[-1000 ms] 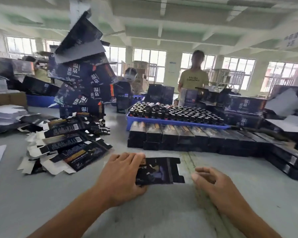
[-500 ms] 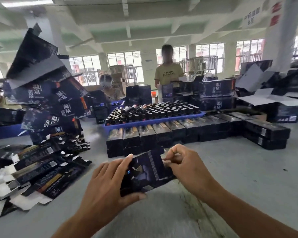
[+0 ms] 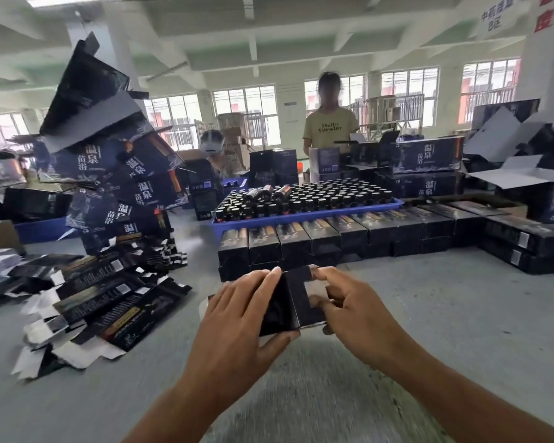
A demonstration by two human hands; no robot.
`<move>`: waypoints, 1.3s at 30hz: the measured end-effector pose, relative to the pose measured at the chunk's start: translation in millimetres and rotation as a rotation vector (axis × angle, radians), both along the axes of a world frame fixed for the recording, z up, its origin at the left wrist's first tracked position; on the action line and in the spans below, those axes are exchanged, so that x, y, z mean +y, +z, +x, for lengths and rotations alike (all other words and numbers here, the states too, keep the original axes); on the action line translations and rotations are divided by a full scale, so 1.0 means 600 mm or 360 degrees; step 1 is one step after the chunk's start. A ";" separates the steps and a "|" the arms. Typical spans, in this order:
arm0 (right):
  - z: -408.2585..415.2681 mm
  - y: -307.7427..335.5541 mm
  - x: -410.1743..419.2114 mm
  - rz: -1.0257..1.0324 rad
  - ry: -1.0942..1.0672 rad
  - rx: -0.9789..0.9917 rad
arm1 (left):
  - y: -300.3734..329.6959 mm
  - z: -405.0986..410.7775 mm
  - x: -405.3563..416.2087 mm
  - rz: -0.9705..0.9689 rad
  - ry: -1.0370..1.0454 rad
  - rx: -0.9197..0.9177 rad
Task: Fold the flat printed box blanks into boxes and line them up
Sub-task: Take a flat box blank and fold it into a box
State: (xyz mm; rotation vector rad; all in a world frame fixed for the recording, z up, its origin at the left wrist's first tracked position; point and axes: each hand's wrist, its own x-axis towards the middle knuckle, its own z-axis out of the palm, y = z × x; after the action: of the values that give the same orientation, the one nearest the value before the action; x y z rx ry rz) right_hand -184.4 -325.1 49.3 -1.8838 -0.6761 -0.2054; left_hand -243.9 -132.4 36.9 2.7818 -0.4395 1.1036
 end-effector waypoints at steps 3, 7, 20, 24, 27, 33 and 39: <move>-0.009 -0.008 0.011 0.0030 -0.0023 -0.0096 | 0.006 -0.010 0.008 0.0160 -0.0004 0.0004; -0.021 -0.013 0.005 0.0055 -0.0016 -0.0112 | 0.016 -0.021 -0.001 0.0318 0.0032 -0.0055; -0.034 -0.028 -0.015 0.0024 -0.0069 -0.0238 | 0.015 -0.026 -0.009 0.0315 -0.0040 0.0041; -0.036 -0.027 -0.018 0.0036 -0.0144 -0.0258 | 0.011 -0.026 -0.011 0.0181 -0.0128 0.0049; -0.041 -0.024 -0.017 -0.0060 -0.0125 -0.0387 | 0.010 -0.027 -0.009 0.0129 -0.0167 0.0026; -0.041 -0.023 -0.018 -0.0170 -0.0161 -0.0493 | 0.001 -0.024 -0.006 0.0095 -0.0179 0.0024; -0.046 -0.020 -0.020 -0.0295 -0.0026 -0.0311 | 0.001 -0.024 0.001 0.0087 -0.0135 0.0075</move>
State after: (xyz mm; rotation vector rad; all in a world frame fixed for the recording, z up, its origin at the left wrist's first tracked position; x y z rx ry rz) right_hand -212.1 -337.3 37.5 -2.0648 -0.8360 -0.3508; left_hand -258.1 -131.8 37.5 2.8004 -0.5848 1.0209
